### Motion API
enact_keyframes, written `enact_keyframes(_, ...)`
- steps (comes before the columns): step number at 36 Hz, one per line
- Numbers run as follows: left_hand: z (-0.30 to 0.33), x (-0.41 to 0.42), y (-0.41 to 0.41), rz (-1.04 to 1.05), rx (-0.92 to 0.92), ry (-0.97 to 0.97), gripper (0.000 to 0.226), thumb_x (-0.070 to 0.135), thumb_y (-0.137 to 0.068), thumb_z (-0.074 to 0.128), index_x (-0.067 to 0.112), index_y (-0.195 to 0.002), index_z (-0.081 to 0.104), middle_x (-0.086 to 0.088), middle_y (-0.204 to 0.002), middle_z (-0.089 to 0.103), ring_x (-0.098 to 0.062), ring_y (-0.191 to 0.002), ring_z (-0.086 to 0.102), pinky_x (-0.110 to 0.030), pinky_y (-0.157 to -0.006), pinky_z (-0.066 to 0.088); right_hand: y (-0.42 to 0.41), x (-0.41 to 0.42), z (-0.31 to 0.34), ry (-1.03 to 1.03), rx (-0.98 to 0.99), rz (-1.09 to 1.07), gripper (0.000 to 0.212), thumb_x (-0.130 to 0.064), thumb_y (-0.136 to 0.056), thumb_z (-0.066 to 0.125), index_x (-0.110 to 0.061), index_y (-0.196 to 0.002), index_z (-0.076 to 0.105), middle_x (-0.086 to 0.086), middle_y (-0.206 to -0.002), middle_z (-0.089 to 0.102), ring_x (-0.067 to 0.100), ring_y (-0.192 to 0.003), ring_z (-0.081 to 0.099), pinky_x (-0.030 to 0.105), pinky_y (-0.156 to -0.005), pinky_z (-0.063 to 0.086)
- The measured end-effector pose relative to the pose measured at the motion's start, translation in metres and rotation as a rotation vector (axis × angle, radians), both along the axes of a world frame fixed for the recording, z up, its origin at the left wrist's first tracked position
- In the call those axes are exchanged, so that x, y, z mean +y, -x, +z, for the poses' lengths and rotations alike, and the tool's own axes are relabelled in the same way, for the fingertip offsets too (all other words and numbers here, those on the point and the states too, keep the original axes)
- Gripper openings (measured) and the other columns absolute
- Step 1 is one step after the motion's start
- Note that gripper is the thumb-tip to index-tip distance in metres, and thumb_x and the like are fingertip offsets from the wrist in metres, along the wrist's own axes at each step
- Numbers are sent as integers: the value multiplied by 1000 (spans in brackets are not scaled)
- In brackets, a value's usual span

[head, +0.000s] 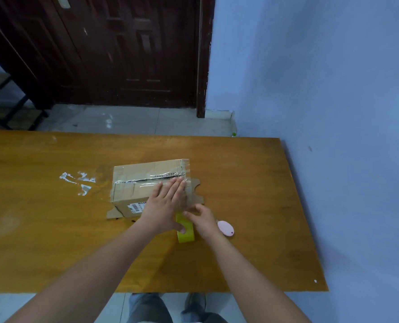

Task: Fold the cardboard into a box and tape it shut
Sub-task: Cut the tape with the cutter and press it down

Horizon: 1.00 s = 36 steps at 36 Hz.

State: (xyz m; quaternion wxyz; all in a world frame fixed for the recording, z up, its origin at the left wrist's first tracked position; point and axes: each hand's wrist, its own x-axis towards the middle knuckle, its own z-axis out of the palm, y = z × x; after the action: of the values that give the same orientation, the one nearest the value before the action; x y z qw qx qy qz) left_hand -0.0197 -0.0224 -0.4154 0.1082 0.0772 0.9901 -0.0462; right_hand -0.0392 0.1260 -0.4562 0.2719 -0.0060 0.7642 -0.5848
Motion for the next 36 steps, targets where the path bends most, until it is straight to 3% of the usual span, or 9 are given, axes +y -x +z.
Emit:
enact_keyframes(3, 1, -2, 0, -8, 12, -47, 124, 88, -63, 41, 20, -139, -30, 7, -147, -31, -14, -140, -25, -40, -115, -11, -2, 0, 2, -27, -2, -56, 15, -7, -88, 62, 0, -102, 65, 8, -98, 64, 17, -94, 58, 25, -81, 44)
enact_keyframes(9, 3, 0, 3, 65, 140, -264, 74, 67, -86, 10, 29, -150, 11, 12, -157, 10, -6, -145, 5, -30, -116, 2, -6, -3, 3, -9, -41, -99, 4, -9, -88, 64, -10, -93, 63, 9, -99, 67, 18, -96, 60, 30, -87, 47)
enact_keyframes(14, -2, 2, 11, 124, 298, -362, 44, 41, -93, 51, 27, -135, 49, 11, -142, 46, -12, -131, 42, -31, -103, 28, -9, -9, 1, -8, -35, -150, 9, -8, -89, 62, -3, -96, 65, 5, -94, 64, 16, -92, 59, 27, -81, 45)
enact_keyframes(17, -7, 7, 14, 183, 392, -435, 35, 32, -85, 66, 24, -119, 64, 9, -126, 61, -16, -116, 56, -30, -90, 29, -11, -12, 3, -7, -21, -176, 11, -7, -89, 63, -13, -80, 60, 5, -87, 63, 16, -87, 57, 26, -76, 43)
enact_keyframes(23, -9, 6, 17, 198, 490, -479, 36, 42, -85, 54, 19, -108, 70, 5, -114, 68, -20, -101, 65, -38, -81, 45, -17, -7, -5, -35, 8, -199, 20, -6, -85, 65, -19, -72, 58, -10, -69, 59, 0, -66, 51, 8, -61, 39)
enact_keyframes(27, -2, 3, 15, 125, 502, -439, 52, 50, -85, 40, 15, -106, 71, 2, -110, 70, -20, -96, 67, -36, -76, 47, -20, -6, -11, -59, 9, -192, 2, -6, -85, 66, -5, -84, 66, -11, -70, 57, -5, -65, 49, 2, -58, 38)
enact_keyframes(31, -5, 3, 15, 77, 572, -414, 32, 29, -80, 66, 11, -106, 72, -2, -110, 70, -22, -95, 68, -37, -77, 50, -21, -4, -10, -81, 16, -181, 9, -7, -87, 65, -1, -92, 67, -5, -79, 60, 4, -74, 53, 5, -62, 39)
enact_keyframes(33, -9, 2, 15, 65, 581, -407, 40, 14, -69, 81, 10, -108, 71, -3, -111, 70, -22, -97, 68, -34, -80, 48, -23, -2, -10, -79, 14, -185, 9, -7, -87, 65, -1, -92, 67, -5, -80, 61, 2, -74, 54, 6, -64, 40)
enact_keyframes(36, -10, 0, 14, 40, 586, -382, 49, 10, -63, 86, 10, -109, 71, -3, -113, 69, -22, -99, 68, -35, -79, 49, -27, -1, -9, -74, 11, -191, 8, -5, -86, 65, -1, -92, 68, -3, -83, 63, 6, -79, 57, 10, -71, 43)
